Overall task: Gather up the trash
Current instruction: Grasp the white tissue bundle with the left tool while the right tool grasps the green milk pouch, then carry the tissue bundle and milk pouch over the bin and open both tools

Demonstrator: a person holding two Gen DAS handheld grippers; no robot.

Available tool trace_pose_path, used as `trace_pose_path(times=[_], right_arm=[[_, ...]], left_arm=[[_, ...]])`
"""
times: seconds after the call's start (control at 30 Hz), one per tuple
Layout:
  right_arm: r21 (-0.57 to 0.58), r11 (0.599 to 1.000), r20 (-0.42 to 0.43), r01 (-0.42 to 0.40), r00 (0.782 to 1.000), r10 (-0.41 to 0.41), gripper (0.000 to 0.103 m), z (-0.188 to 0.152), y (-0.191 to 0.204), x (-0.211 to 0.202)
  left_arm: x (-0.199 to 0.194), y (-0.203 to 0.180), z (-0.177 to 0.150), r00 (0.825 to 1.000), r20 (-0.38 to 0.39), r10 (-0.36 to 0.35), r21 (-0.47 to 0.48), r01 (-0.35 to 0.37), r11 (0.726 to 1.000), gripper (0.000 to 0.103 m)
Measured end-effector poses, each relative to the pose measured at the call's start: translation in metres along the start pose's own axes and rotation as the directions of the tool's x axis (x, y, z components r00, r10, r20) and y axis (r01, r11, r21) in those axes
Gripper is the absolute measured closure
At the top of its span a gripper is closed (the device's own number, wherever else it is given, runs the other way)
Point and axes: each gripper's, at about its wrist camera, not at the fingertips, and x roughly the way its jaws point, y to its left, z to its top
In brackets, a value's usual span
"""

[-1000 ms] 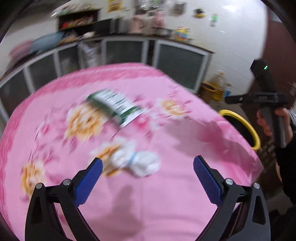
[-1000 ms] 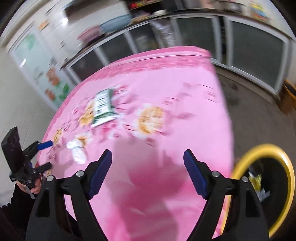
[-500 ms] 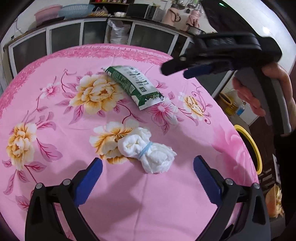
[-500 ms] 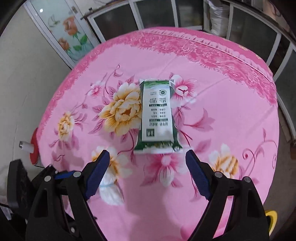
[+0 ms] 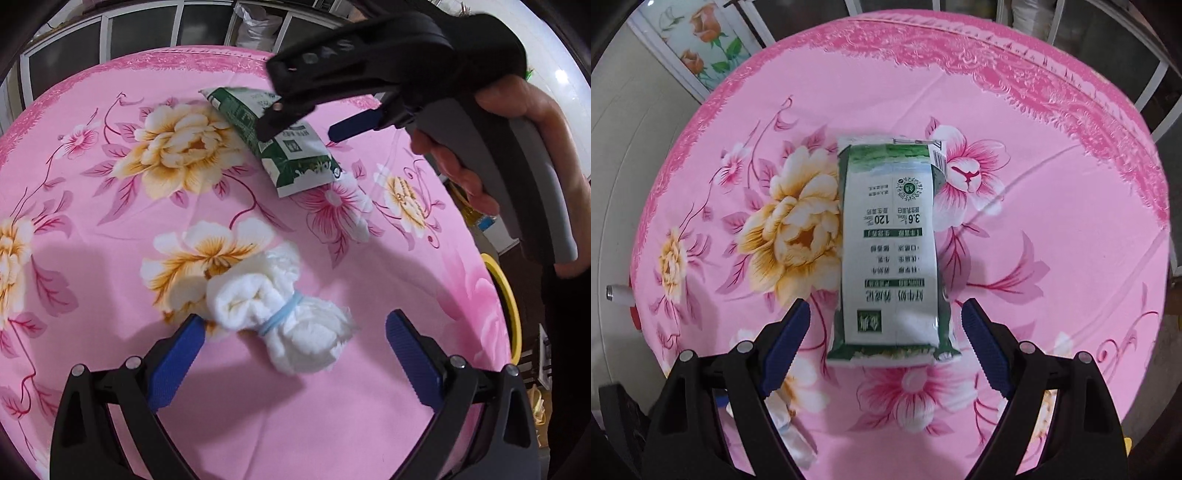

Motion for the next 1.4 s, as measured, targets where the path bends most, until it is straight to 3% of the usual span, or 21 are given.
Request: trace_pose_path(times=[0.1,0.17,0.2,0.23,0.5,0.77,1.2,1.4], right_arm=[[0.002,1.000,-0.019,-0.001,1.000,0.001,0.023,0.003,-0.001,0.012],[-0.002,1.000,-0.026,0.017,1.000,-0.017,0.031,0.003,-0.001,0.019],[-0.001,1.000,-0.027,0.024,0.999,-0.024,0.033,0.004,-0.002,0.020],[0.007,1.000,-0.026,0.017,1.000,-0.017,0.034,0.003,-0.004,0.022],[0.050,0.998,0.053,-0.032,0.998,0.029,0.035,-0.005,-0.010,-0.009],[0.039,0.998,0.146,-0.051,0.988,0.045,0.036,-0.023,-0.001,-0.062],[0.091,0.995,0.200,-0.031,0.980,0.012,0.037,-0.083,-0.009,-0.090],[0.119,0.991,0.233,-0.061,0.972,0.031,0.038,-0.113,-0.019,-0.105]], left_arm=[[0.007,0.000,0.006,1.000,-0.001,-0.011,-0.013,0.011,1.000,0.009],[0.009,0.002,0.010,1.000,0.004,0.004,-0.024,-0.004,1.000,0.027],[0.012,0.002,0.011,1.000,0.001,0.027,-0.022,-0.027,0.999,0.049],[0.013,0.003,0.011,0.999,-0.003,0.032,-0.021,-0.032,0.999,0.064],[-0.012,0.014,0.008,1.000,0.019,-0.007,-0.045,0.008,0.999,0.067],[-0.074,0.021,-0.003,0.992,0.124,0.017,-0.033,-0.013,0.999,0.067],[-0.103,0.029,-0.025,0.984,0.168,0.063,-0.060,-0.054,0.997,0.067],[-0.115,0.021,-0.027,0.979,0.196,0.064,-0.047,-0.056,0.997,0.067]])
